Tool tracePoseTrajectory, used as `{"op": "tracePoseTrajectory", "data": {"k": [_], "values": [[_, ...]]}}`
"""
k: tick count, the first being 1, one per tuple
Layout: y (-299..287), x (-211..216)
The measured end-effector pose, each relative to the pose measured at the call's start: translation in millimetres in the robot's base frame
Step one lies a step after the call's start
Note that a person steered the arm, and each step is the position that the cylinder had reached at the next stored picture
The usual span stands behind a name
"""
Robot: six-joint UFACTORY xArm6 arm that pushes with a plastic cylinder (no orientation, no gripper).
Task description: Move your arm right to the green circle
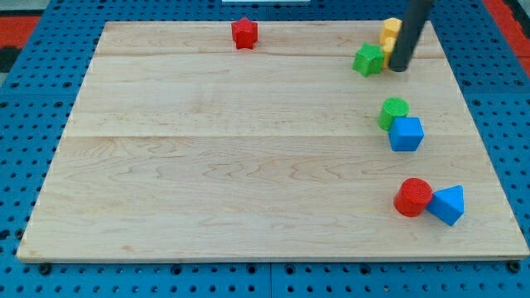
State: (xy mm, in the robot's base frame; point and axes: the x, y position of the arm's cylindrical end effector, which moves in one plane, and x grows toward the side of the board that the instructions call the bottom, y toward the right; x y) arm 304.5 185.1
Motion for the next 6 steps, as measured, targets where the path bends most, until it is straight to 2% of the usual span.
{"op": "tracePoseTrajectory", "data": {"k": [1, 2, 3, 4, 5, 6], "values": [[-77, -12], [-88, -50], [-117, -62], [-183, -65], [-170, -77], [-102, -39]]}}
